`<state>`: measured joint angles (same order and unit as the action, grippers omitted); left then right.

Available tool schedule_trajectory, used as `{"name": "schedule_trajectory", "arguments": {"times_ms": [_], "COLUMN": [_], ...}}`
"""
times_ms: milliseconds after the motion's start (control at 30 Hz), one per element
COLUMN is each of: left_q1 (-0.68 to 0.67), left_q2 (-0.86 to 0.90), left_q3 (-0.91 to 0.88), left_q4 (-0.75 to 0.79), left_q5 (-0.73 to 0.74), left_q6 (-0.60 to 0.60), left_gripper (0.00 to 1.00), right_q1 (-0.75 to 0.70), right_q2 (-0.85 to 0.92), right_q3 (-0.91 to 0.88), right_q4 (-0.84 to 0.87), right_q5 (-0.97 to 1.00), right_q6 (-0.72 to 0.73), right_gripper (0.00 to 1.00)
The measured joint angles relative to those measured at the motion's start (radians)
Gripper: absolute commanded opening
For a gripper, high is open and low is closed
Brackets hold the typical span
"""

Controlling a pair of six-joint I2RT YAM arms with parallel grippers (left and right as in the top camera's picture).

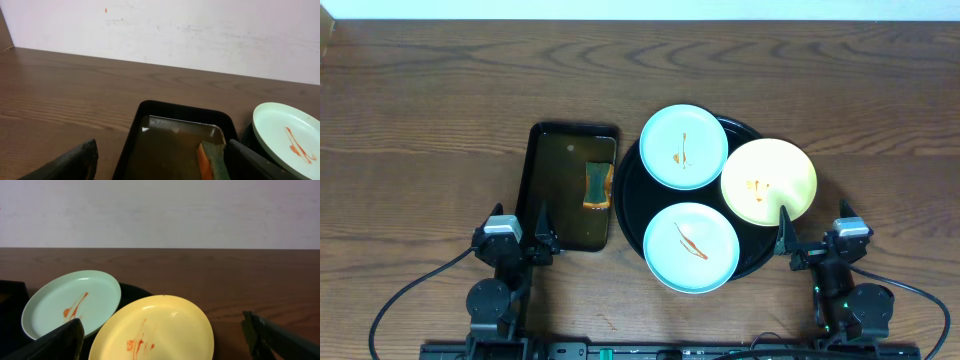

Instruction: Clean dirty plates on tray and stack at the side

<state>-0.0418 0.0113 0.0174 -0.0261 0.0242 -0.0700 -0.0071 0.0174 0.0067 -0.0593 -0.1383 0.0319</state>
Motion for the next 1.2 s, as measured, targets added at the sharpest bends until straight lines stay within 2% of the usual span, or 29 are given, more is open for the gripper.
{"name": "schedule_trajectory", "arguments": {"times_ms": [200,333,567,767,900,1033,1133,1167,1200], "left_q1": [0.000,0.000,0.000,0.001,0.001,0.001,0.001,0.001,0.001], "left_q2": [0.019,0.089,0.334,0.669,0.797,0.920,1.000,1.028,1.057], "left_q3": [0.005,0.059,0.221,0.534,0.689,0.856,0.900,0.901,0.901], "left_q4": [-0.013,-0.134,-0.238,-0.473,-0.599,-0.731,-0.767,-0.768,-0.771], "left_q5": [0.000,-0.002,-0.002,-0.001,0.003,0.072,0.130,0.150,0.165], "left_q6": [-0.019,-0.030,-0.031,-0.032,-0.033,-0.034,-0.034,-0.034,-0.034], "left_gripper": [0.81,0.81,0.81,0.81,0.81,0.81,0.81,0.98,0.98], "right_q1": [0.000,0.000,0.000,0.000,0.000,0.032,0.086,0.105,0.107], "right_q2": [0.001,0.016,0.140,0.425,0.591,0.793,0.910,0.961,0.983], "right_q3": [0.000,0.003,0.116,0.393,0.517,0.640,0.665,0.665,0.665], "right_q4": [0.000,-0.013,-0.203,-0.417,-0.542,-0.672,-0.677,-0.657,-0.646], "right_q5": [0.000,0.000,-0.019,-0.111,-0.165,-0.195,-0.206,-0.226,-0.245], "right_q6": [0.035,0.057,0.094,0.101,0.105,0.105,0.085,0.079,0.077], "right_gripper": [0.99,0.99,0.99,0.99,0.99,0.99,0.99,0.99,0.99]}}
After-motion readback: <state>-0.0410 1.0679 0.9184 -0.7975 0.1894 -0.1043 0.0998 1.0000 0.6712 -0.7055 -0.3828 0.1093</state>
